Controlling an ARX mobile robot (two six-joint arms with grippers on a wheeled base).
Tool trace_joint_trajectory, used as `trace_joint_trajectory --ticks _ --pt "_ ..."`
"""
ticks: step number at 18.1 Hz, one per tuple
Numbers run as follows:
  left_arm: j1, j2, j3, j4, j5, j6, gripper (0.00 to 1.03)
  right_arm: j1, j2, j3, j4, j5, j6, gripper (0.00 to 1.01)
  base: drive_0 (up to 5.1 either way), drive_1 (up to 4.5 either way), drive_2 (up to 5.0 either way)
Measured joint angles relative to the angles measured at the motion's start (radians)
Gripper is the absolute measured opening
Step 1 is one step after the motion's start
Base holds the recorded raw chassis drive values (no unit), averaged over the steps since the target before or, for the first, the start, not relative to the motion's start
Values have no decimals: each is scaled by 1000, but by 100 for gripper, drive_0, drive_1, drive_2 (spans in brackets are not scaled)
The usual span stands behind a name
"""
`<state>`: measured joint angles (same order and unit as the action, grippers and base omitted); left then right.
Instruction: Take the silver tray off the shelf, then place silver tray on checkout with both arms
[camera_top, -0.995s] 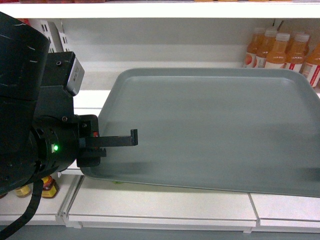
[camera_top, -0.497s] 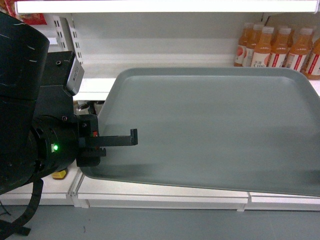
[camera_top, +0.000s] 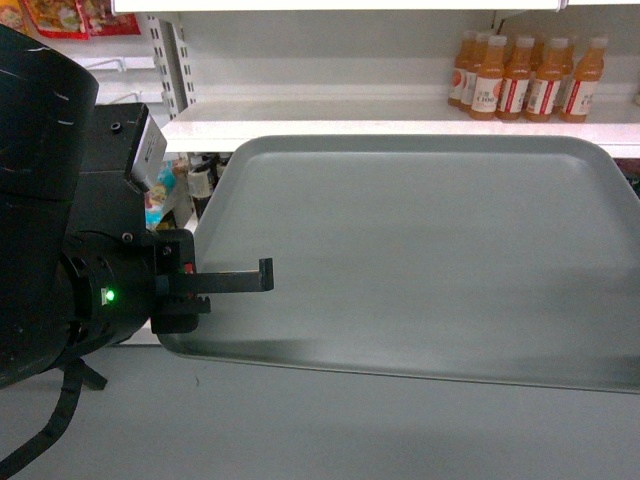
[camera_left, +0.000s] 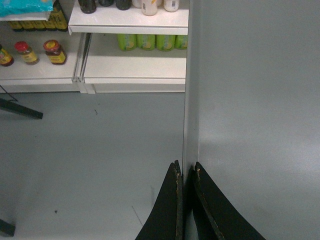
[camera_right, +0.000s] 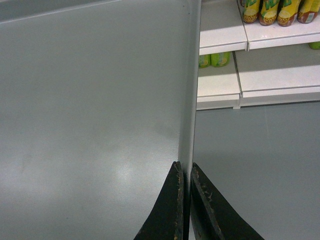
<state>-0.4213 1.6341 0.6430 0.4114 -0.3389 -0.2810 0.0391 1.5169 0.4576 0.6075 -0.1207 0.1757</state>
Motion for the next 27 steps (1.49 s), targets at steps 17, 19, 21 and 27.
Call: trace_joint_trajectory --ticks 17,19,21,27 --pt "-1 0 0 0 4 0 3 -1 0 0 -5 -2 0 3 4 -429 437" --pt "2 0 0 -1 2 0 3 0 0 0 0 -2 0 3 7 -425 438" --pt "1 0 0 0 5 0 3 0 0 0 -4 -3 0 3 7 -424 439" --pt "1 0 0 1 2 0 3 0 -1 0 0 -2 0 3 10 -422 442"
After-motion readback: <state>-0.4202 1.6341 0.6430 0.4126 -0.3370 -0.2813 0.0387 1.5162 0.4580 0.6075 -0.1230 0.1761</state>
